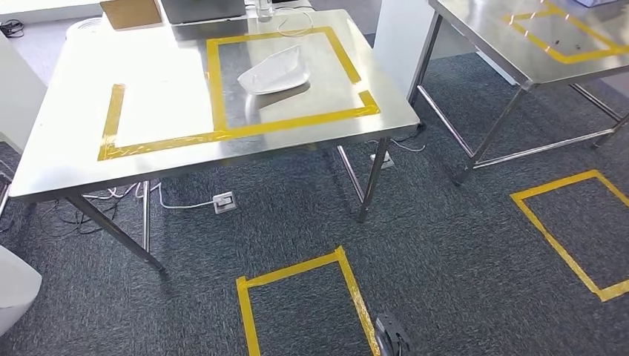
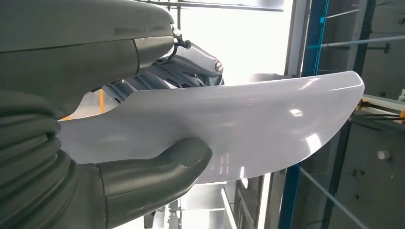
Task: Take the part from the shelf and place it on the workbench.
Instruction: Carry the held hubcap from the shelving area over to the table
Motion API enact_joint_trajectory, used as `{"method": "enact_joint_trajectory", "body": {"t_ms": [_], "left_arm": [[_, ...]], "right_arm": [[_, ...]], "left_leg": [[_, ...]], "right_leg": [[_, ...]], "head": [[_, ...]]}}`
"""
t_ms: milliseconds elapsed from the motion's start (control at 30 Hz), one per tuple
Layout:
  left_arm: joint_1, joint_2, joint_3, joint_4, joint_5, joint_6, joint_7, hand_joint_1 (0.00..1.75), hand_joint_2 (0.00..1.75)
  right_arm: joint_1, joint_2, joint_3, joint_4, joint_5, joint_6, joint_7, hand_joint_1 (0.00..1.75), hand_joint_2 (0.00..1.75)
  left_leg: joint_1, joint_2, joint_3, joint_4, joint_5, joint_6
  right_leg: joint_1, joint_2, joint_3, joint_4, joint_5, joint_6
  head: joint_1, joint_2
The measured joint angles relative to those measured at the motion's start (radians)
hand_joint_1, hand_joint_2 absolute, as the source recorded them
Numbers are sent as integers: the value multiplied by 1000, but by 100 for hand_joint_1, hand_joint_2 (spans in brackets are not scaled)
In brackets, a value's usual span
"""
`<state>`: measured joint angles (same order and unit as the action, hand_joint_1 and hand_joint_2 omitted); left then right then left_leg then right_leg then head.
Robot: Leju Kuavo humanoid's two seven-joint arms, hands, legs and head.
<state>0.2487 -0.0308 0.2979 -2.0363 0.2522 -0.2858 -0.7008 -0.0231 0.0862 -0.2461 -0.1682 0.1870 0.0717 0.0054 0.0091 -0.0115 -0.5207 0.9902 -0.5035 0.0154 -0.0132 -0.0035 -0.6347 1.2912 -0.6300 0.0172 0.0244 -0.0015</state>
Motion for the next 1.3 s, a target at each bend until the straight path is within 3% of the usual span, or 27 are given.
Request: {"method": "enact_joint_trajectory", "body": {"t_ms": [67,100,133,200,233,267,300,367,400,433,500,567,600,633,733,767,833,900,933,1000,1033,1067,1100,1167,1200,1233,1300], "left_arm": [[1,-7,2,0,-3,-4,0,175,175],[1,-10,3,0,-4,-5,0,175,175],[2,-13,4,0,-4,-7,0,175,175],[3,-17,8,1,-5,-10,0,175,175],[4,-19,9,1,-5,-10,1,175,175],[5,-20,10,-1,-6,-12,1,175,175],[5,-20,11,-3,-6,-14,1,175,175],[3,-20,12,-7,-8,-19,1,175,175],[3,-20,14,-6,-10,-21,1,175,175],[3,-20,15,-5,-12,-22,1,175,175],[3,-20,16,-2,-16,-23,0,175,175],[4,-20,16,0,-23,-23,0,175,175],[4,-21,16,2,-27,-23,0,175,175],[4,-21,16,3,-30,-23,0,175,175],[6,-21,16,9,-41,-21,3,175,175],[6,-21,16,10,-45,-19,4,175,175],[-1,-20,16,11,-52,-9,10,175,175],[-12,-20,16,13,-58,5,17,175,175],[-18,-19,16,17,-67,16,25,175,175],[-32,-13,15,34,-99,43,46,175,175],[-41,-7,15,48,-123,61,57,175,175],[-55,3,15,67,-153,83,68,175,175],[-76,17,15,93,-194,112,81,175,175],[-137,57,13,168,-298,191,100,175,175],[-178,81,12,217,-356,237,106,175,175],[-227,109,8,275,-419,289,109,175,175],[-366,182,-11,441,-560,410,109,175,175]], "right_arm": [[6,0,0,0,0,0,0,0,0],[8,0,0,0,0,1,0,0,0],[11,0,0,0,0,1,0,0,0],[16,0,0,4,0,1,0,0,0],[19,0,0,5,0,2,1,0,0],[19,0,0,6,0,2,1,0,0],[16,1,0,5,0,2,1,0,0],[8,1,-1,4,0,2,-2,0,0],[4,1,-1,3,0,2,-2,0,0],[3,1,-3,3,-1,2,-2,0,0],[4,1,-7,3,-2,1,-1,0,0],[7,2,-10,3,-2,1,0,0,0],[8,3,-10,3,-2,1,0,0,0],[9,4,-12,3,-2,1,0,0,0],[9,8,-16,8,-2,1,2,0,0],[8,9,-16,9,-2,0,2,0,0],[4,9,-16,8,-3,-1,2,0,0],[-3,9,-16,6,-3,-3,-1,0,0],[-6,9,-16,5,-3,-4,-2,0,0],[-9,10,-17,4,-3,-4,-4,0,0],[-9,10,-17,4,-2,-4,-5,0,0],[-6,10,-16,4,-1,-3,-6,0,0],[-4,10,-16,4,2,-2,-6,0,0],[1,10,-17,4,10,2,-10,0,0],[0,10,-17,5,14,3,-11,0,0],[-3,11,-17,5,17,5,-12,0,0],[-8,13,-16,6,23,7,-14,0,0]], "left_leg": [[0,-7,50,-6,-33,-1],[0,-10,76,-7,-52,-3],[0,-11,98,-8,-73,-5],[-2,-15,135,-4,-118,-14],[-3,-17,152,-7,-138,-20],[-3,-19,170,-6,-146,-27],[-2,-20,177,5,-141,-34],[0,-13,133,108,-90,-45],[1,-8,82,183,-69,-48],[1,-3,23,255,-69,-51],[1,2,-79,327,-146,-55],[0,3,-147,312,-234,-54],[0,4,-168,279,-239,-50],[-2,5,-185,230,-192,-44],[-12,3,-214,84,97,-25],[-15,3,-216,72,144,-22],[-15,3,-204,81,137,-14],[-10,4,-186,71,118,0],[-7,6,-173,64,109,5],[-6,6,-152,56,91,9],[-6,4,-141,54,82,9],[-6,1,-129,53,72,9],[-5,-3,-115,54,62,7],[-5,-9,-92,55,45,-2],[-6,-13,-85,57,38,-8],[-8,-15,-82,58,34,-14],[-10,-18,-81,58,32,-17]], "right_leg": [[0,1,-52,-19,-60,1],[0,1,-66,-58,-51,0],[0,1,-74,-112,5,-3],[4,-1,-82,-205,167,-9],[8,-1,-79,-226,222,-12],[11,-1,-72,-232,236,-18],[12,0,-57,-229,222,-27],[9,2,-23,-240,198,-44],[7,3,-2,-247,186,-50],[6,4,22,-255,171,-54],[6,6,76,-269,135,-58],[5,10,137,-281,96,-59],[5,13,167,-286,77,-58],[5,14,195,-291,57,-56],[9,23,259,-293,-4,-43],[11,27,274,-294,-20,-37],[9,28,296,-308,-43,-25],[7,19,282,-269,-66,-13],[6,14,247,-212,-86,-8],[5,10,137,-60,-120,1],[4,10,85,-7,-118,3],[4,10,50,8,-91,3],[3,10,32,-16,-40,4],[2,7,32,-130,80,1],[3,5,39,-184,116,-3],[4,4,44,-218,131,-10],[7,4,49,-243,129,-21]], "head": [[1,0],[1,0],[2,0],[-1,0],[-4,0],[-6,0],[-6,0],[-7,0],[-9,0],[-10,0],[-11,0],[-11,0],[-11,0],[-12,0],[-13,0],[-11,0],[-6,0],[-4,0],[-3,0],[-2,0],[-2,0],[-2,0],[-2,0],[-2,0],[-2,0],[-2,0],[-3,0]]}}
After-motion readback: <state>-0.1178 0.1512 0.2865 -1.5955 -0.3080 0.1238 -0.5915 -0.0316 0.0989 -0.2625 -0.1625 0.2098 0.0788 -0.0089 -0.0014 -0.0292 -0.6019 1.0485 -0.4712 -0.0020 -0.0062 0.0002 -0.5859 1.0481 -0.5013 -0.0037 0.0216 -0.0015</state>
